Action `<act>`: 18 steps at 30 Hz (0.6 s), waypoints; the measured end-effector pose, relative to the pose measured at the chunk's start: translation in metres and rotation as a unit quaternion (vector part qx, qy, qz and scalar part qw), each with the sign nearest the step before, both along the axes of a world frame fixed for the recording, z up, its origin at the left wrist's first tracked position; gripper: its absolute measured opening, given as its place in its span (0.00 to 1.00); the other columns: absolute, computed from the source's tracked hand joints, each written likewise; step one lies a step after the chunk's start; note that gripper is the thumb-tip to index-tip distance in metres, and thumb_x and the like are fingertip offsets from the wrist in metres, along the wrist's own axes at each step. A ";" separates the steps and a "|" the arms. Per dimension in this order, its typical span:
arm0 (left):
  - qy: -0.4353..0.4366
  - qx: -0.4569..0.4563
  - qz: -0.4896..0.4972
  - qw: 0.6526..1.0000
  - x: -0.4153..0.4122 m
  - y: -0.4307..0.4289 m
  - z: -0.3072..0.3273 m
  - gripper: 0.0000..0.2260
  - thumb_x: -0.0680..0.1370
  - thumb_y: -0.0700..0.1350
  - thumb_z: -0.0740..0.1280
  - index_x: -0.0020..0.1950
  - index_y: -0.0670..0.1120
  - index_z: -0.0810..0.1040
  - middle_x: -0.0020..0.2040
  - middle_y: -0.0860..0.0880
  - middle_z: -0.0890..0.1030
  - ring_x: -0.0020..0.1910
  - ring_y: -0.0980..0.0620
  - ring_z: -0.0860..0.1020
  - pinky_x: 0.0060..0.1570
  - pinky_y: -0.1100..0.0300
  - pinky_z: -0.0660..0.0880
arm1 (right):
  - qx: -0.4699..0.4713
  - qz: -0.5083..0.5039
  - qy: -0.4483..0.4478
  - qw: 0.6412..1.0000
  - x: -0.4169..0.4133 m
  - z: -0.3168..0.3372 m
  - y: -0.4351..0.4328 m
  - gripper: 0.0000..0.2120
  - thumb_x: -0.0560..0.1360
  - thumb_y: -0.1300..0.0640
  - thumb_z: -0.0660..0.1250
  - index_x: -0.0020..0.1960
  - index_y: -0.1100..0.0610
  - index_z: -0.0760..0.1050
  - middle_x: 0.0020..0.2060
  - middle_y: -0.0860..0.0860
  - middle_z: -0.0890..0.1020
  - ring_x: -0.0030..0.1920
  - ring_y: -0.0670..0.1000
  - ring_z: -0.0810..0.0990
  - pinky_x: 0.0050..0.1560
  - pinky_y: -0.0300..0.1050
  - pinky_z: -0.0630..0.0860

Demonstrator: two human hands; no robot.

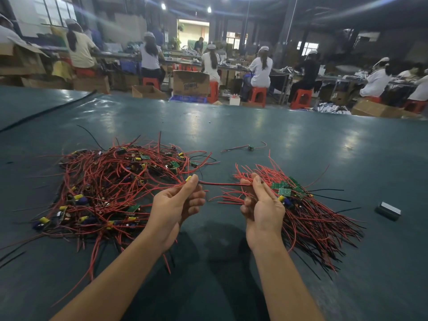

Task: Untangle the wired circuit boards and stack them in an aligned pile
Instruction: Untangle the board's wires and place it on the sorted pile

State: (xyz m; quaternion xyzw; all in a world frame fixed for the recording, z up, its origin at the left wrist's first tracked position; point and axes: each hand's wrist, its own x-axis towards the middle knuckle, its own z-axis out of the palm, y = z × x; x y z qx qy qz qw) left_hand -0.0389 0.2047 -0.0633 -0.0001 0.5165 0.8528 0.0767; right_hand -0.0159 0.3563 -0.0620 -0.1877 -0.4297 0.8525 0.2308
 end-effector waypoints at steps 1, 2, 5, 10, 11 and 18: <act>-0.009 0.011 0.002 1.000 -0.001 -0.001 0.000 0.16 0.64 0.53 0.74 0.41 0.41 0.83 0.35 0.45 0.84 0.29 0.55 0.81 0.27 0.67 0.77 | 0.003 0.005 0.004 1.000 0.000 0.000 -0.001 0.07 0.78 0.58 0.69 0.43 0.55 0.84 0.38 0.52 0.86 0.23 0.43 0.68 0.21 0.35 0.65; -0.023 0.028 0.000 0.999 -0.001 -0.001 0.000 0.15 0.65 0.52 0.74 0.42 0.41 0.83 0.37 0.45 0.84 0.30 0.55 0.81 0.28 0.67 0.77 | 0.003 0.011 0.011 1.000 0.000 0.000 -0.002 0.07 0.78 0.58 0.69 0.44 0.55 0.84 0.39 0.52 0.86 0.23 0.44 0.69 0.22 0.35 0.66; -0.054 0.089 -0.016 0.994 -0.003 -0.002 0.002 0.14 0.67 0.50 0.72 0.47 0.42 0.82 0.41 0.47 0.85 0.34 0.55 0.83 0.29 0.66 0.78 | -0.003 0.049 0.034 0.998 0.002 0.002 -0.003 0.08 0.78 0.57 0.68 0.44 0.53 0.85 0.40 0.52 0.86 0.26 0.44 0.71 0.23 0.35 0.67; -0.052 0.205 -0.076 0.974 -0.006 -0.006 0.007 0.13 0.72 0.51 0.65 0.49 0.46 0.82 0.48 0.50 0.85 0.45 0.55 0.84 0.40 0.65 0.80 | -0.003 0.259 0.095 0.961 0.012 0.002 0.004 0.20 0.63 0.47 0.79 0.53 0.50 0.85 0.50 0.52 0.86 0.34 0.44 0.81 0.29 0.35 0.75; -0.048 0.226 -0.093 0.969 -0.006 -0.008 0.009 0.12 0.73 0.51 0.65 0.48 0.46 0.84 0.47 0.51 0.85 0.46 0.55 0.84 0.41 0.65 0.80 | -0.014 0.313 0.116 0.943 0.013 0.001 0.006 0.29 0.60 0.43 0.80 0.59 0.50 0.82 0.54 0.51 0.85 0.38 0.44 0.82 0.31 0.36 0.77; -0.081 0.256 -0.153 0.951 -0.002 -0.006 0.012 0.13 0.74 0.50 0.66 0.42 0.43 0.86 0.36 0.54 0.80 0.32 0.59 0.79 0.32 0.65 0.77 | 0.084 0.257 -0.028 0.962 0.003 -0.004 -0.008 0.26 0.65 0.34 0.68 0.49 0.55 0.85 0.41 0.49 0.85 0.27 0.44 0.73 0.26 0.35 0.66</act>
